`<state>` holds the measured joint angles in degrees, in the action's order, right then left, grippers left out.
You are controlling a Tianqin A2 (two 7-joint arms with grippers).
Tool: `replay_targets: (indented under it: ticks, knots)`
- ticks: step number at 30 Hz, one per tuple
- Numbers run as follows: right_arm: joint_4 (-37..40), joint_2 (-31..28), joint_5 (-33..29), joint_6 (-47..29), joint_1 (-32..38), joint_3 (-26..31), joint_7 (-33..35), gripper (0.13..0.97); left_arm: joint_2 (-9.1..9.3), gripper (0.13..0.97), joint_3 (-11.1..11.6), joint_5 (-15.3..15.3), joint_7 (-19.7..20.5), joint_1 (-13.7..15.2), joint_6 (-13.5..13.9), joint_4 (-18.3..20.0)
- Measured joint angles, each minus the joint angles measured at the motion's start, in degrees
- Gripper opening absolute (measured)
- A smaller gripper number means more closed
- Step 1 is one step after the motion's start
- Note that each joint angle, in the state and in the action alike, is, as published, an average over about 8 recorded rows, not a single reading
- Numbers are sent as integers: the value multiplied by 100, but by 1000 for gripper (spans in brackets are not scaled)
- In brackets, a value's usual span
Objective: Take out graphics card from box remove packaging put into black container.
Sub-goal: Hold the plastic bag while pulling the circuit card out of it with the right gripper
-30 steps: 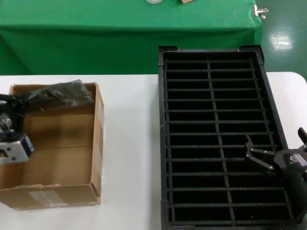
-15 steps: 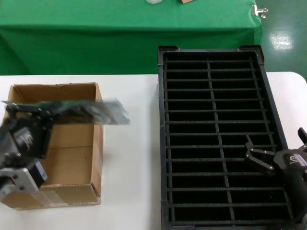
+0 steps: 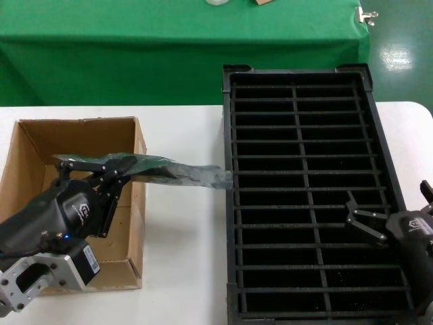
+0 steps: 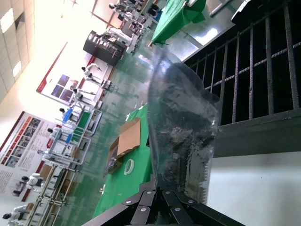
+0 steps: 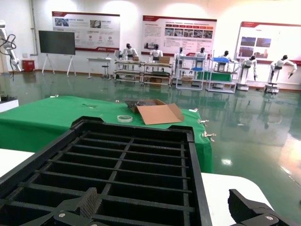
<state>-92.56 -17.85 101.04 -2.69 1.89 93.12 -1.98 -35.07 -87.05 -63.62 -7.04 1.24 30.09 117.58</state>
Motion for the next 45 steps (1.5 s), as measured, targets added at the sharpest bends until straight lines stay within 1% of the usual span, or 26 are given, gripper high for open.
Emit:
replay_targets:
  ticks: [6,10,13,17,20,24,28,33,40,44,45]
  knots:
    - [0,0,-5,6,4,11,3,966,-3,139,-8,-15,-5,3,-5,-3]
    - [-6,-15,-21,97,74,193,40,966,-4,139,-8,-15,-5,3,-5,-3]
    - [-12,-46,-12,224,222,548,103,966,-4,139,-9,-15,-5,3,-5,-3]
    - [12,-51,-56,285,552,1177,205,964,-4,139,-9,-16,-5,3,-5,-3]
    - [92,3,-176,167,865,1595,249,963,-4,139,-9,-16,-5,4,-6,-3]
    - [276,83,-336,-128,1277,1938,241,956,-4,139,-9,-16,-5,4,-6,-3]
    - [446,106,-412,-427,1581,2055,208,929,-4,139,-9,-16,-5,4,-6,-3]
    - [538,59,-450,-722,1786,2051,171,893,-4,139,-9,-15,-5,3,-6,-3]
    - [437,-100,-489,-1008,1808,1984,92,788,-4,139,-9,-16,-5,3,-6,-3]
    - [315,-212,-538,-1152,1748,1975,23,788,-4,139,-9,-16,-5,4,-6,-3]
    - [281,-241,-557,-1183,1729,1976,1,764,-4,139,-9,-17,-5,4,-6,-3]
